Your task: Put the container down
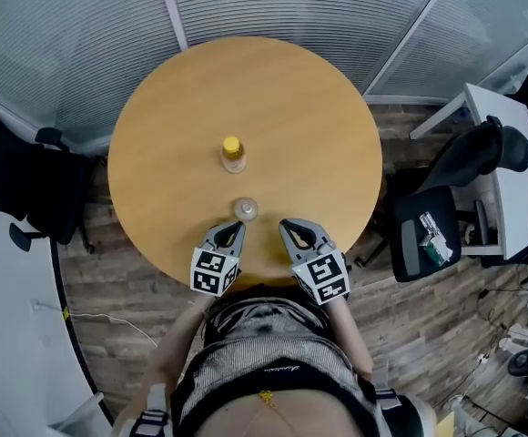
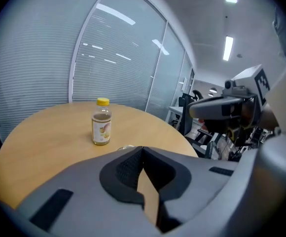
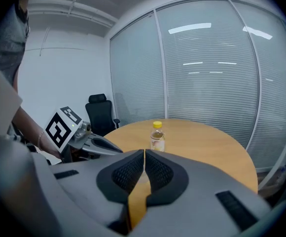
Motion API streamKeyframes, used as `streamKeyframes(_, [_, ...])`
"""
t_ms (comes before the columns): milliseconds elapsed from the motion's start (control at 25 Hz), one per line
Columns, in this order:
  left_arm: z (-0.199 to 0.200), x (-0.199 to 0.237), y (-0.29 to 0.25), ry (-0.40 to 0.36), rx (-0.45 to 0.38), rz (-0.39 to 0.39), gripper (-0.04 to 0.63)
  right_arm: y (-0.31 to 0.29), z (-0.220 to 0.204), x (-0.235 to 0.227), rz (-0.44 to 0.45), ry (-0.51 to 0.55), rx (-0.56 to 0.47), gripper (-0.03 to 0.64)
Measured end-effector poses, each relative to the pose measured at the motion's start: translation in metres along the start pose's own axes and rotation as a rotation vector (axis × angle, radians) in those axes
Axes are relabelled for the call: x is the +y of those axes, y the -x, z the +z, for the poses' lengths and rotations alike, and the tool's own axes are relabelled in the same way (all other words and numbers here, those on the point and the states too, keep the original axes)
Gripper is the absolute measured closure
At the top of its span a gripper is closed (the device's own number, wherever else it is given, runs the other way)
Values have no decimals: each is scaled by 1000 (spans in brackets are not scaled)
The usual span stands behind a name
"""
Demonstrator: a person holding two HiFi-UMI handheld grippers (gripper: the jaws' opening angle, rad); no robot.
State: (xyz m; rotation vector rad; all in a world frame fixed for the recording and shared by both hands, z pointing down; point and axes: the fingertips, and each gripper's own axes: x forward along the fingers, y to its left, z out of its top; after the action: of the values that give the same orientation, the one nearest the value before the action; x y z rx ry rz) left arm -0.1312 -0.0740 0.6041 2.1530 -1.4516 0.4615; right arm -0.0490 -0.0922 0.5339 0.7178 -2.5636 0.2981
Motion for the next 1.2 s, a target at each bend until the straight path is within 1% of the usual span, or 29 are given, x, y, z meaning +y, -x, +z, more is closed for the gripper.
streamKeyframes(280, [40,-30,13,-37,-77,-94,574,-1,11,7,45,-16,-24,595])
streamKeyframes(480, [70,-44,26,-60,-135,-127,575,3,27,11,80,-47,-71,595])
streamKeyframes(640, [92,-48,36,-67,-173,-132,575,7,47,14,98,-68,-117,595])
streamKeyframes(840, [116,-52,48,-56,-215,-126,574,15,67,18,118,-67,-161,595])
streamKeyframes(1040, [137,-55,62,-47,-248,-142,575,23,85,23,127,-48,-200,595])
streamKeyframes(1200, [149,-56,69,-76,-265,-139,574,30,97,26,128,-36,-218,595])
